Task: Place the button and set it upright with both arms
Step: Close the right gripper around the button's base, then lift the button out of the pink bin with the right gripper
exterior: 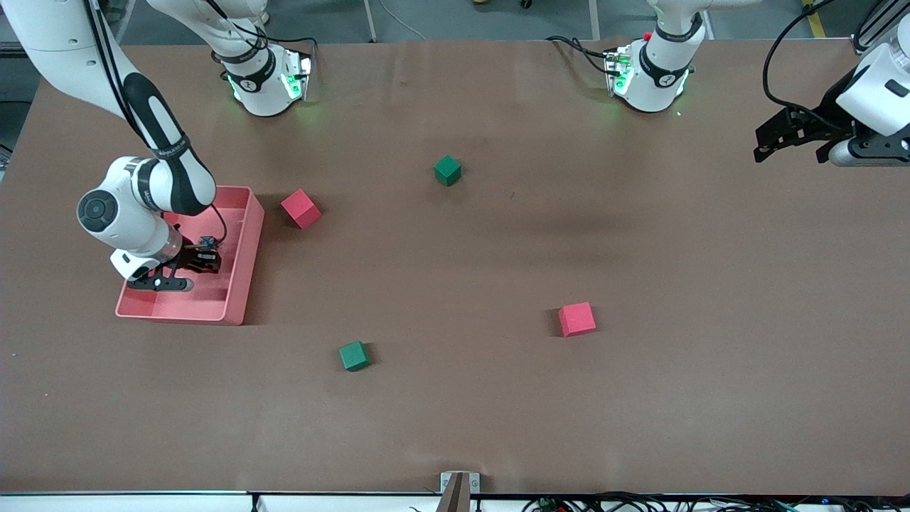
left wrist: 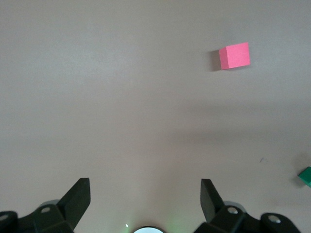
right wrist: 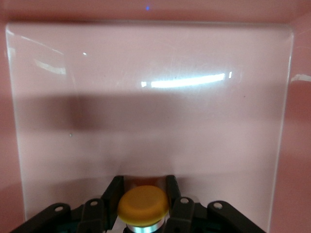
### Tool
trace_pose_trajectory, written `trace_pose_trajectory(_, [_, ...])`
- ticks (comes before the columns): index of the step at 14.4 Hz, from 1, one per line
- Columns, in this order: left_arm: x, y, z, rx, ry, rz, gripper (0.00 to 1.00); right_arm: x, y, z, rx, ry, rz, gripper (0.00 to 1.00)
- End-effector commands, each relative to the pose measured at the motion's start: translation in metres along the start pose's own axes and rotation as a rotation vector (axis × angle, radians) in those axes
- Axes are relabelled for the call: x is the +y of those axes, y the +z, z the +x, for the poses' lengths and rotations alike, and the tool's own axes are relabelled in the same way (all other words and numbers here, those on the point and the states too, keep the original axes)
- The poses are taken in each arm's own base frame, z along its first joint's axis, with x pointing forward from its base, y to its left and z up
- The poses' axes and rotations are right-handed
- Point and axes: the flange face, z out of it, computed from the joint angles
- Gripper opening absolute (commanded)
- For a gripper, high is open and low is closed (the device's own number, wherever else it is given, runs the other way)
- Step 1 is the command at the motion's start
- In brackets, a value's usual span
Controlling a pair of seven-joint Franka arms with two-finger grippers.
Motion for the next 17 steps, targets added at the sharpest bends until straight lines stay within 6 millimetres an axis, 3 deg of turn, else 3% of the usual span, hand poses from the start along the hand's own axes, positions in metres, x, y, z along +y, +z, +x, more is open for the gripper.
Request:
trace_pose_trajectory(1, [0.001, -0.004, 0.004, 0.016, -0.011, -0.004, 1.0, -0.006, -0.009, 0.003, 0.005, -0.002, 0.013, 0.0])
trace_pose_trajectory(3, [0.002, -0.005, 0.004, 0.021, -0.008, -0.001, 1.0, -0.006, -0.035, 0.01, -0.009, -0.003, 0.018, 0.0])
trace_pose_trajectory(6, [0.003, -0.005, 0.005, 0.028, -0.005, 0.001, 1.0, -0.008, -0.09, 0.027, -0.058, -0.01, 0.027, 0.0])
trace_pose_trajectory(11, [0.003, -0.004, 0.005, 0.027, 0.0, 0.009, 1.0, -0.035, -0.181, 0.061, -0.114, -0.056, 0.032, 0.0])
trace_pose_trajectory(14, [0.004, -0.006, 0.005, 0.034, 0.01, 0.029, 1.0, -0.089, -0.23, 0.078, -0.104, -0.078, 0.028, 0.0])
trace_pose_trajectory(17, [0.003, -0.008, 0.006, 0.05, 0.011, 0.031, 1.0, -0.182, -0.258, 0.08, -0.056, -0.021, 0.019, 0.0])
